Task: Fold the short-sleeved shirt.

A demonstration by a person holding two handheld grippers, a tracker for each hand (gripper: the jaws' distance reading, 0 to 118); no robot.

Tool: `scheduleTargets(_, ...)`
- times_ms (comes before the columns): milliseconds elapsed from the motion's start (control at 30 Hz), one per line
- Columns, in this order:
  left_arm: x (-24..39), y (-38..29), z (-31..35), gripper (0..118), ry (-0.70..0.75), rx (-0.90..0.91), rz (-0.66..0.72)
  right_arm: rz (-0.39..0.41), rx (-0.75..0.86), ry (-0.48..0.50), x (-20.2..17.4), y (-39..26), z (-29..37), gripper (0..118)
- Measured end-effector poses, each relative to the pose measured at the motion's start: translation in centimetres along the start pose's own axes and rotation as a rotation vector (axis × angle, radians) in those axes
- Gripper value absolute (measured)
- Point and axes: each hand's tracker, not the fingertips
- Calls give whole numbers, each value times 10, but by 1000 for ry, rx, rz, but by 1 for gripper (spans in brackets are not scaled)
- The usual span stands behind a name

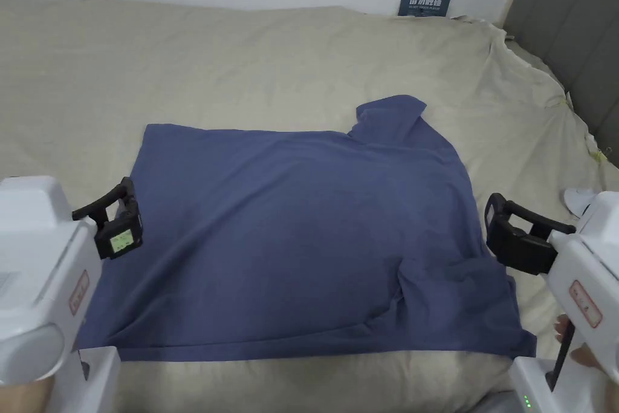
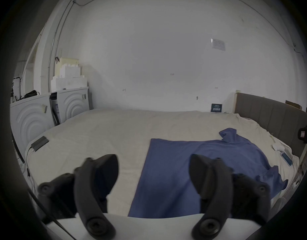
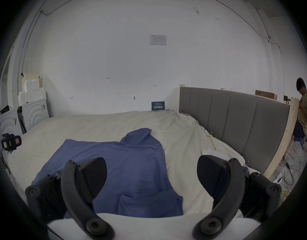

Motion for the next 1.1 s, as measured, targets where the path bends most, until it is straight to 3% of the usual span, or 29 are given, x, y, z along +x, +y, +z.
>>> scheduleTargets(67,3,-2,2,53,-24,11,-10,-10,2,8,-5,-3,1,89)
scheduleTargets(100,6,-3,4,32,-31,22,-18,-11,3,11,-7,-4,2,68)
scheduleTargets(133,8,-3,5,20,-39,29,-22,-9,4,8,-9,-5,2,48)
scheduleTargets(200,11,-3,5,5,-49,35,-30,2,7,6,-2,-8,-3,15)
scheduleTargets(233,12,-3,5,0,-56,37,-32,-1,5,9,-2,-8,-4,6)
scheduleTargets(367,13,-3,5,0,-72,41,-27,-12,16,-5,-4,-8,-3,0)
scheduleTargets(767,3,1,6,0,-73,-8,6,-13,14,12,-13,-4,2,0)
scheduleTargets(833,-8,4,4,16,-72,-65,52,-3,10,13,-13,-4,2,0)
scheduleTargets(867,-12,6,3,32,-71,-103,66,-2,8,12,-13,-4,2,0)
scheduleTargets(900,-19,8,-1,65,-65,-165,86,-2,5,13,-12,-4,2,0)
scheduleTargets(967,-33,7,-9,98,-58,-268,115,-1,-1,13,-12,-6,2,0)
scheduleTargets(1000,-37,6,-11,103,-45,-295,127,0,-2,12,-12,-6,2,0)
scheduleTargets(1100,-54,-4,-22,104,6,-432,115,-3,-11,9,-15,-6,2,0)
